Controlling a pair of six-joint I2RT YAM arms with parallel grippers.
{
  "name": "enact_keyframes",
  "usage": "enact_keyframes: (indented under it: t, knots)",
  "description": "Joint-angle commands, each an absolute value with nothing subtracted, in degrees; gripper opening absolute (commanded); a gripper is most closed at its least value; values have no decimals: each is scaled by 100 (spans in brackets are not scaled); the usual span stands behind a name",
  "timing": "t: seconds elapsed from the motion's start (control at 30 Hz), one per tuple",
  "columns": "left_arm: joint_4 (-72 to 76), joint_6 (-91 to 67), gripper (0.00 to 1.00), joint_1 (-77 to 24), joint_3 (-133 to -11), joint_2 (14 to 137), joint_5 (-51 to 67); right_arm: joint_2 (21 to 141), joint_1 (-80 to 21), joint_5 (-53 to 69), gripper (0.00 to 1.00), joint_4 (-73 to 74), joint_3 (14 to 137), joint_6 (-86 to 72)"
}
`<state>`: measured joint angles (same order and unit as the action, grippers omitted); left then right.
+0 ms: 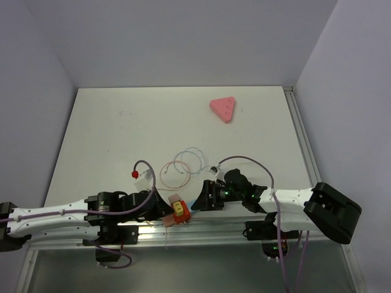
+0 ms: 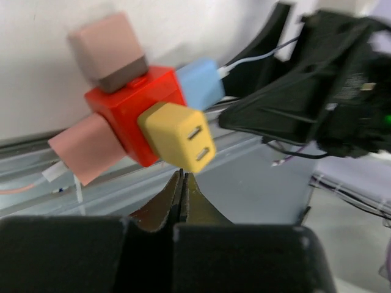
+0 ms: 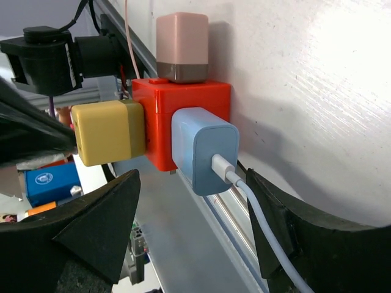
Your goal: Insert the plug
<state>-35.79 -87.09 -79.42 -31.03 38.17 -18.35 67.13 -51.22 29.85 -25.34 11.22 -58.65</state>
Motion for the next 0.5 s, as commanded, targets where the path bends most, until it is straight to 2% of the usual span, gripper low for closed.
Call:
enact_keyframes:
  t: [0.0, 0.3, 0.47]
  knots:
    - [-3384, -9167, 0, -7937, -2962, 4191, -1257, 6661, -5054, 2927, 76, -2707, 1283, -5845]
    - [-3472, -9598, 0, -7937, -2585, 4166, -1108, 7013, -5036, 3032, 72, -2839, 1432, -5871]
    - [-3085, -9624, 0, -7937, -2347, 4350, -1134, 7163, -5027, 3120, 66, -3119, 1476, -5968]
